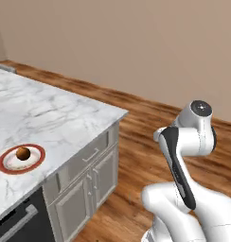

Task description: Pick the two oranges from the fridge and place them on the plate next to the blender to make a fruit smoothie.

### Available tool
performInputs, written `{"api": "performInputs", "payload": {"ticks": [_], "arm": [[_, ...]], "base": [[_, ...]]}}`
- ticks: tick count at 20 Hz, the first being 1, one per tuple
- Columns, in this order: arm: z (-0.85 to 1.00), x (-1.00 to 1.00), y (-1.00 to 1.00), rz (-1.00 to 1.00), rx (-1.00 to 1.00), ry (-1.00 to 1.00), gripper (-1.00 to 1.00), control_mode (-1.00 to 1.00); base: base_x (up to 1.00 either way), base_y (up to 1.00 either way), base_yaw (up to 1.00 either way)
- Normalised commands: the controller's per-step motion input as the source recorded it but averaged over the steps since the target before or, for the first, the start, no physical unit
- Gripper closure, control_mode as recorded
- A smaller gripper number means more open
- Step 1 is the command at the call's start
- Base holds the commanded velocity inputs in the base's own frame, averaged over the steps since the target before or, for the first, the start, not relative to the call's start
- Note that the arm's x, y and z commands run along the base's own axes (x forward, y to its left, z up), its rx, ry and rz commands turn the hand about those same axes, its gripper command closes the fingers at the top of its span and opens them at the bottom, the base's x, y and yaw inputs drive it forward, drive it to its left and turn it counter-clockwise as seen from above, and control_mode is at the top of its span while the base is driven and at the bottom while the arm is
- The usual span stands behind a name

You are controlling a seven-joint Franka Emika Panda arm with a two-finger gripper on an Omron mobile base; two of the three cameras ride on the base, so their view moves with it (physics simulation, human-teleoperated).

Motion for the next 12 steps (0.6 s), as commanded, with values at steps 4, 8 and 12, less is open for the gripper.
{"api": "performInputs", "payload": {"ticks": [4,8,12], "arm": [[0.0,0.0,0.0,0.0,0.0,0.0,-1.0,1.0],[0.0,0.0,0.0,0.0,0.0,0.0,-1.0,1.0],[0.0,0.0,0.0,0.0,0.0,0.0,-1.0,1.0]], "base": [[0.0,-0.03,-0.89],[0.0,0.0,-0.88],[0.0,-0.05,-0.83]]}}
